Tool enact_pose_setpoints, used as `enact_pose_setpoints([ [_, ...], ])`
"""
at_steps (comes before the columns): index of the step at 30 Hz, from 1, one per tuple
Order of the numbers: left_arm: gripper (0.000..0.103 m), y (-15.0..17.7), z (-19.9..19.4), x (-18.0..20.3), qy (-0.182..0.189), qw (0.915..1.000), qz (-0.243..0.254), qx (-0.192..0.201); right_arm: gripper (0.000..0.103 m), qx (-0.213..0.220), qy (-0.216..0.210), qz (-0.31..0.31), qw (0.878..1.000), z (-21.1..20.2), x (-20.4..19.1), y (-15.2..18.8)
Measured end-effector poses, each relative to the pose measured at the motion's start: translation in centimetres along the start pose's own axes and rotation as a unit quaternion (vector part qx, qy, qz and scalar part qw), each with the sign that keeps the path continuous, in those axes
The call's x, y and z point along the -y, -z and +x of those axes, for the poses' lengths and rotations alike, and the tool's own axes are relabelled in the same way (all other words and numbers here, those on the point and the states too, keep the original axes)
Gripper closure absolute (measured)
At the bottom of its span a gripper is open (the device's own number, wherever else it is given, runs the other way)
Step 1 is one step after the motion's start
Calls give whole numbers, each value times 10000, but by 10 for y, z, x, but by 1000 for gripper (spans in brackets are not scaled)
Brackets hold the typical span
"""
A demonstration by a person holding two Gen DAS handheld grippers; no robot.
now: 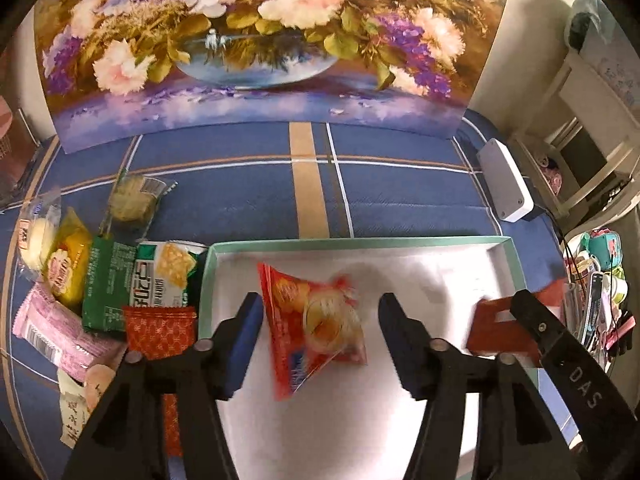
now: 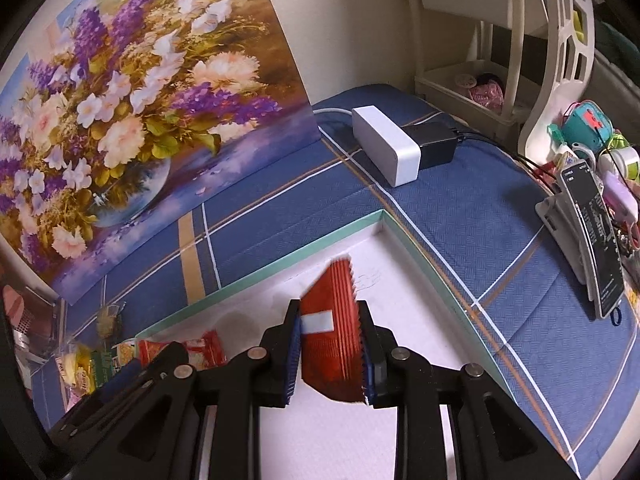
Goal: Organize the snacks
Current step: 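Carry both snacks into the white tray and open both tools, then withdraw both tools from the tray back toward the snack pile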
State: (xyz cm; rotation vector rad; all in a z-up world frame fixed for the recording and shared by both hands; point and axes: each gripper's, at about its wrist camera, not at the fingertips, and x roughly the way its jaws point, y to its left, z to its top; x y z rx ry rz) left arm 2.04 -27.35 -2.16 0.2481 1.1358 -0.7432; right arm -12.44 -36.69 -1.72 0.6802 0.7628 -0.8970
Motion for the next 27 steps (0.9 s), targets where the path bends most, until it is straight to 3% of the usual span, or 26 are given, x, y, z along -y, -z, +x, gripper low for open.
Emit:
enact_pose_setpoints([
  [4, 33, 0, -17, -12, -96, 9997, -172, 135, 74, 70, -21, -75, 9999, -9, -4, -1],
  [7, 18, 3, -31, -25, -217, 9989, -313, 286, 59, 47, -19, -109, 9999, -14, -6, 0],
  [11, 17, 7, -44, -47, -580, 9966, -444, 389, 54, -58, -2, -274, 9996, -18, -15, 7],
  [14, 13, 9, -49, -64, -760, 9942, -636, 426, 39, -140, -20, -417, 9990, -20, -22, 16],
  [16, 6, 11, -54, -78, -858, 9918, -832, 447, 38, -173, -3, -541, 9984, -22, -28, 25],
  [19, 6, 18, -61, -94, -960, 9890, -1011, 494, 28, -191, -121, -689, 9974, -27, -37, 37],
  [23, 1, 32, -76, -110, -1182, 9847, -1049, 732, 20, -138, -212, -885, 9958, -37, -49, 50],
  [27, 1, 48, -92, -128, -1339, 9783, -1153, 1079, 6, -89, -359, -969, 9946, -44, -58, 61],
])
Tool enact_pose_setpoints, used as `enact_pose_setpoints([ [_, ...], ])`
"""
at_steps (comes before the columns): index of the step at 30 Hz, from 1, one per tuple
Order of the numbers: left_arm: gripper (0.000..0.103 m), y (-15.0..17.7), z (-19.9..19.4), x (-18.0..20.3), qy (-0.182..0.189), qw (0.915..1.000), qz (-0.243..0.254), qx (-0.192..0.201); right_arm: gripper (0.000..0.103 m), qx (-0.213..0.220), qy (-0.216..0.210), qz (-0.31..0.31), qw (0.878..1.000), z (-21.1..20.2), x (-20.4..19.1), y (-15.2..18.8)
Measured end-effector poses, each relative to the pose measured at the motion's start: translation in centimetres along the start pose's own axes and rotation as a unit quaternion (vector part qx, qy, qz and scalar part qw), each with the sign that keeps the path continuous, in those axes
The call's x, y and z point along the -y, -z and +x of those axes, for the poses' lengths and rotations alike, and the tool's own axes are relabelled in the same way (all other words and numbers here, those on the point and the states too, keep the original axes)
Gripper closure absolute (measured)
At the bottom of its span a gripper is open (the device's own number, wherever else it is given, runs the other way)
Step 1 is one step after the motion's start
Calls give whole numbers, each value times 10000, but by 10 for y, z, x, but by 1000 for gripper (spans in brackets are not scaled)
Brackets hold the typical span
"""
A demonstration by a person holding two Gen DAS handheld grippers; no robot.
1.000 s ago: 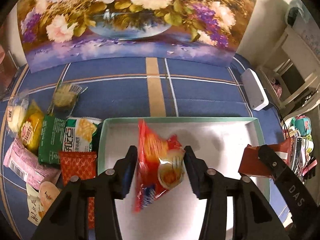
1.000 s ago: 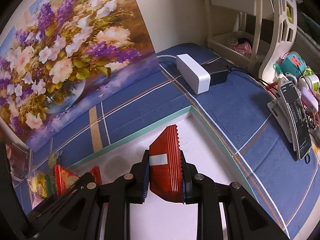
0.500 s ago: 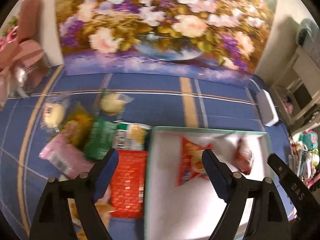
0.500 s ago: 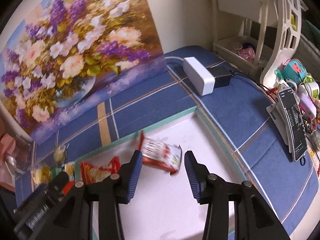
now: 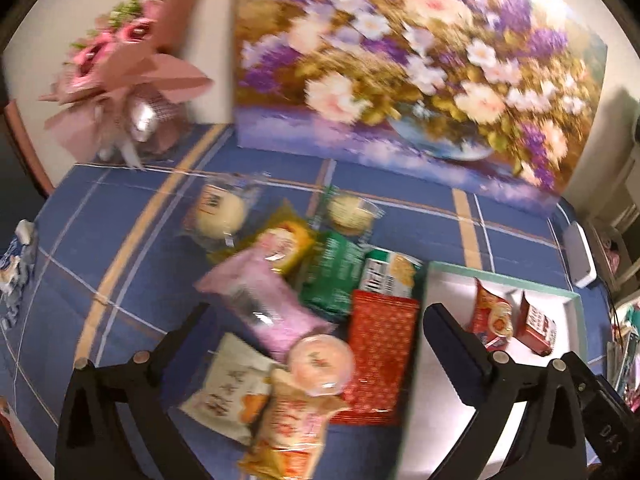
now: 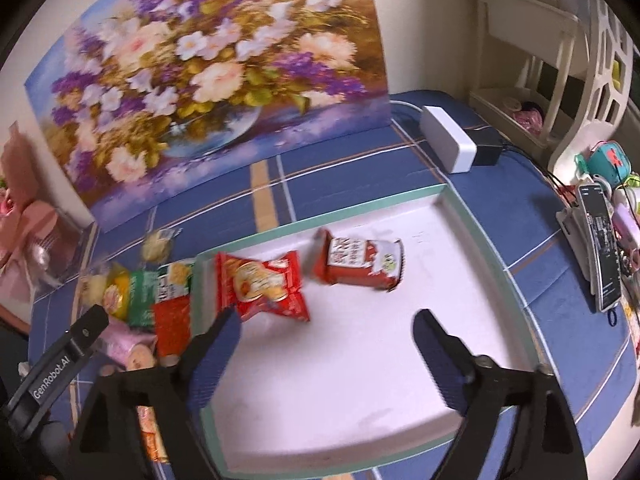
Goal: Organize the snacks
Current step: 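Withdraw both tools from the tray back toward the snack pile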
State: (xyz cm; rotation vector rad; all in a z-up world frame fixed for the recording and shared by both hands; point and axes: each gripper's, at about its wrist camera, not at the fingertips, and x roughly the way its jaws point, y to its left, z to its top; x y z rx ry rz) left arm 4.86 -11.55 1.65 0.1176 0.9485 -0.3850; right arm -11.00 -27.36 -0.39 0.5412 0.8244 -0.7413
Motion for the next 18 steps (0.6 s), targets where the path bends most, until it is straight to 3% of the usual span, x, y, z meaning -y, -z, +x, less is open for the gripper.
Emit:
enact_pose_setpoints([
  [3, 1, 5, -7, -18, -72, 9999, -113, 49, 0, 94, -56, -71, 9999, -6, -8, 7],
  [11, 1, 20, -32, -60, -365, 9982, -261, 404, 0, 247, -443, -164, 9986, -17, -30, 29],
  [18, 1, 25, -41, -101, -174, 9969, -675, 356, 0, 183, -789, -275, 9963, -21, -53, 41],
])
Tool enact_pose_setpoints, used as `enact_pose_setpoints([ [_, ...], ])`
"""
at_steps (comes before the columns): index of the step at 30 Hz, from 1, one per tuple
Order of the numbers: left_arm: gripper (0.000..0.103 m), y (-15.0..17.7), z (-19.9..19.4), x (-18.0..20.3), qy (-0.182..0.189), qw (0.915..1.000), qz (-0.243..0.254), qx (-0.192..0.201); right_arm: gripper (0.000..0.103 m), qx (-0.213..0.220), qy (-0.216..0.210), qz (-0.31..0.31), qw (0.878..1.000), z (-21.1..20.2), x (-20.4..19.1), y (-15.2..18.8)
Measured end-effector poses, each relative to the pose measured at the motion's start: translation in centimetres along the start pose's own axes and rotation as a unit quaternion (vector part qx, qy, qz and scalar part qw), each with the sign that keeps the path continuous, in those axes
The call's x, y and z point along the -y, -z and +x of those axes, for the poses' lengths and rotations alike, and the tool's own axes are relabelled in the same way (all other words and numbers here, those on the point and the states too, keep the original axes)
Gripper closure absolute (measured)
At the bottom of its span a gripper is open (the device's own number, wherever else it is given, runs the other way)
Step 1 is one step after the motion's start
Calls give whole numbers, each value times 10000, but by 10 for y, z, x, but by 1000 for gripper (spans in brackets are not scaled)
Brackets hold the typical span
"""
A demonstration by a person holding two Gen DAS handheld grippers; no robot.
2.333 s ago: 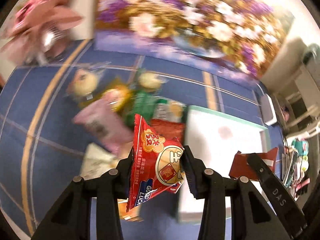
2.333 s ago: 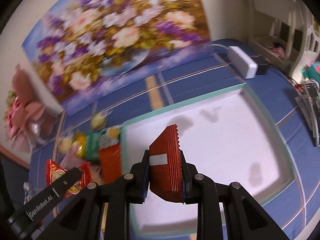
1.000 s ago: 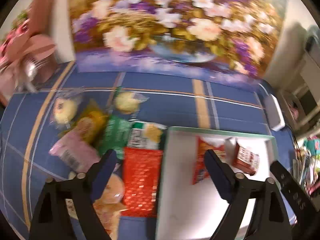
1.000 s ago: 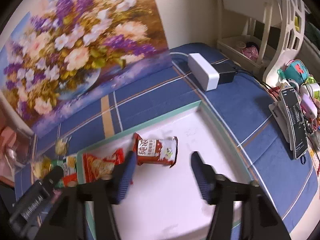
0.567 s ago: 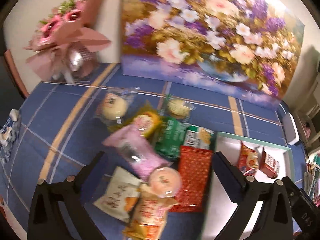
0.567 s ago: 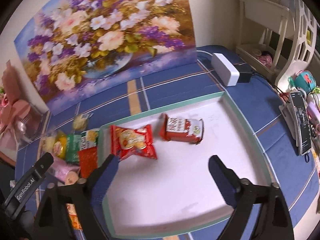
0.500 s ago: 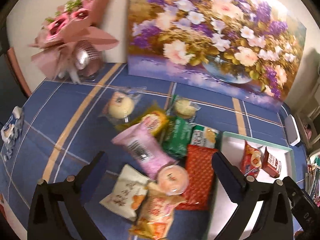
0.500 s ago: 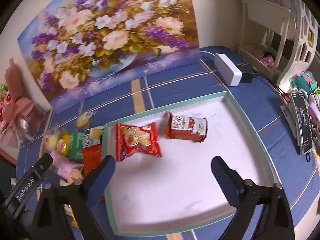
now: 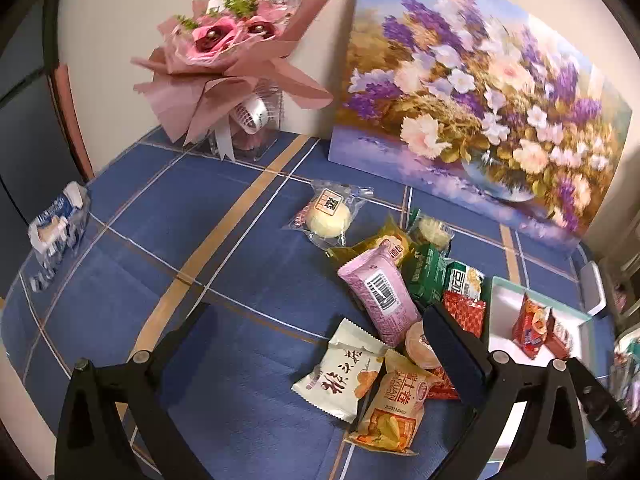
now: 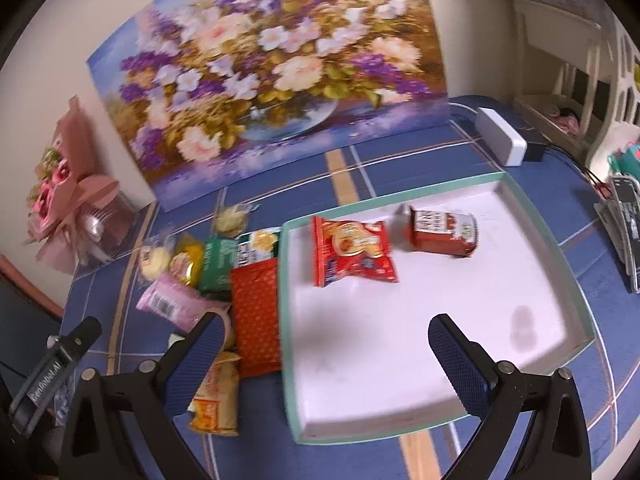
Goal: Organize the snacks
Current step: 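Withdraw both tools from the tray back toward the snack pile, then grasp the white packet with the left tool while the right tool grasps the yellow bread packet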
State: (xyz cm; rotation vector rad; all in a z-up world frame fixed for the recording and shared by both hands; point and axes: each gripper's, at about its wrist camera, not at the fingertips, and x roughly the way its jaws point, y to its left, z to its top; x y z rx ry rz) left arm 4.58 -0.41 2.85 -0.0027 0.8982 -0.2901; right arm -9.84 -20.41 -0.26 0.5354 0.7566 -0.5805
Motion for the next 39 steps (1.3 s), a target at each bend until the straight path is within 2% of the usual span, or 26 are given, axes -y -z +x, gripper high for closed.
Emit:
enact_pose_setpoints([
  [2, 1, -1, -1, -8, 58, 10000, -36, -35, 0, -14, -192, -42, 9998, 0, -10, 2],
  [5, 1, -3, -5, -15, -110, 9999, -41, 40, 0, -124, -522, -128, 9985, 2, -27, 5],
  [8, 1, -4, -6, -22, -273, 9996, -26, 12, 0, -214, -612, -349, 9973, 6, -45, 10],
  [10, 1, -3, -2, -29, -240, 9995, -131, -141, 0, -340, -641, -496, 9961, 10, -57, 14],
  [12, 1, -1, 8, -34, -172, 9987, -229, -420, 0, -469, -616, -637, 9950, 16, -68, 20],
  [17, 1, 7, 33, -32, -229, 9955, -77, -913, 1, -800, -491, -817, 9922, 34, -80, 32],
  [23, 2, 18, 64, -43, -9, 9882, -436, -1470, 4, -1210, -371, -853, 9883, 57, -80, 42],
  [27, 2, 24, 78, -43, 40, 9841, -499, -1707, 9, -1422, -373, -937, 9847, 70, -87, 51],
  [32, 2, 28, 93, -36, 274, 9796, -512, -1923, 12, -1568, -267, -1036, 9818, 83, -93, 59],
  [39, 2, 30, 110, -12, 374, 9763, -85, -2131, 12, -1732, -159, -1171, 9778, 98, -96, 67],
])
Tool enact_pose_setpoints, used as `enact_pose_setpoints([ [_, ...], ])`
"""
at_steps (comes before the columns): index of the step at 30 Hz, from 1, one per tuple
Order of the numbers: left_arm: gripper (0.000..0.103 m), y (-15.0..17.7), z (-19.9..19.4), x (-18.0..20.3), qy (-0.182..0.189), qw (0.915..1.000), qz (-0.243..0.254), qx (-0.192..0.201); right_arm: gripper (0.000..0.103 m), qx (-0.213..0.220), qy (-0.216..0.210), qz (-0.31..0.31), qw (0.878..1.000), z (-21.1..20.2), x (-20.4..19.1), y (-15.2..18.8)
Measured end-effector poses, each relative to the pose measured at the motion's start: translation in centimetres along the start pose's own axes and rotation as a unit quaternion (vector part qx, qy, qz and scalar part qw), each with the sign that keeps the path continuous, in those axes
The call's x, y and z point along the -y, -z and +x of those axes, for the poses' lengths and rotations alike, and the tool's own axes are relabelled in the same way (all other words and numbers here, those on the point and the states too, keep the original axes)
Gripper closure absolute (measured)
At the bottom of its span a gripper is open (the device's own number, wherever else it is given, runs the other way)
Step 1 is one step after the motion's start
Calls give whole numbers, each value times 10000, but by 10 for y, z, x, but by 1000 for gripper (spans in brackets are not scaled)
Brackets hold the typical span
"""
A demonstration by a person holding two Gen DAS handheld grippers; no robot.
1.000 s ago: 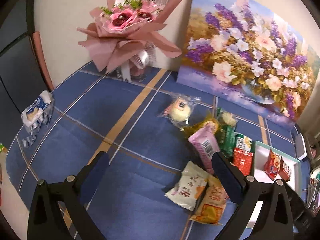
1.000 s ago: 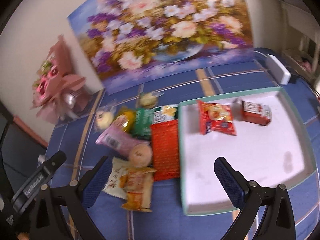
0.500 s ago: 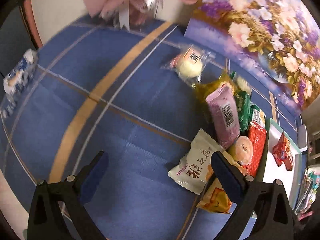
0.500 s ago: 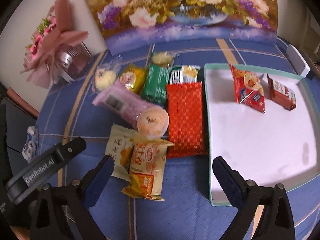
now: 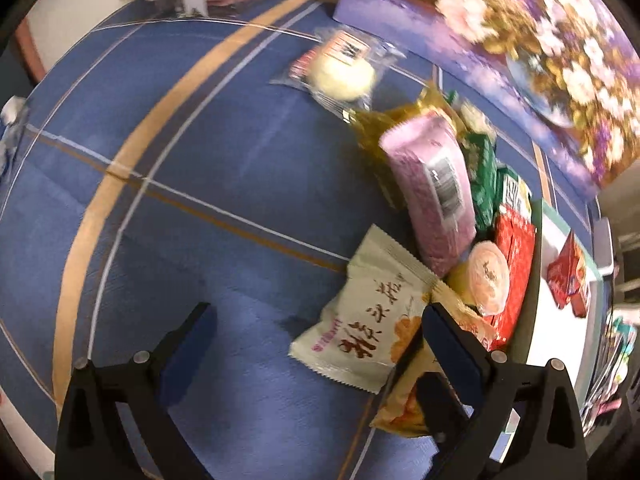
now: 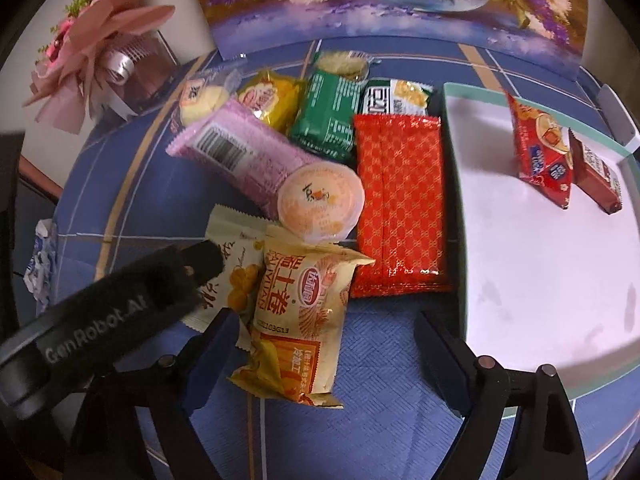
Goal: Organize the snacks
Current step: 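Grasp the white packet with the left tool while the right tool grasps the yellow bread packet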
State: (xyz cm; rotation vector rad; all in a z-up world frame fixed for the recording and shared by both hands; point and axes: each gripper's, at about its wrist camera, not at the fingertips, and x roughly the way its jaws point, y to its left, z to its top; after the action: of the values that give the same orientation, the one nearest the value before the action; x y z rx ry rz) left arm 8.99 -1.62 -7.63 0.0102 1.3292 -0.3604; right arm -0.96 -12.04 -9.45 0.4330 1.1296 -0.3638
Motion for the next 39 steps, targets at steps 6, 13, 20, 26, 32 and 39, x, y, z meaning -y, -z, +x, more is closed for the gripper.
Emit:
enact_pose_setpoints([
  [6, 2, -2, 19, 15, -63, 9993, 283, -244, 12, -105, 69, -37, 9999, 9, 1, 3],
  [13, 14, -5, 24, 16, -297, 9989, 299, -215, 12, -173, 95, -69, 9998, 16, 0, 1],
  [20, 49, -14, 18, 3, -581, 9982, 133, -90, 26, -163, 238, -127, 9995, 22, -3, -1],
  [26, 50, -16, 17, 0, -514, 9986, 57, -86, 57, -131, -115, -43, 9998, 17, 2, -3],
  [32, 50, -6, 8, -9, -305, 9994, -119, -100, 63, -129, -241, -52, 9996, 8, 1, -4],
  [39, 50, -5, -23, -12, -225, 9993, -121, 257, 64, 180, -313, 36, 9993, -28, 11, -6],
])
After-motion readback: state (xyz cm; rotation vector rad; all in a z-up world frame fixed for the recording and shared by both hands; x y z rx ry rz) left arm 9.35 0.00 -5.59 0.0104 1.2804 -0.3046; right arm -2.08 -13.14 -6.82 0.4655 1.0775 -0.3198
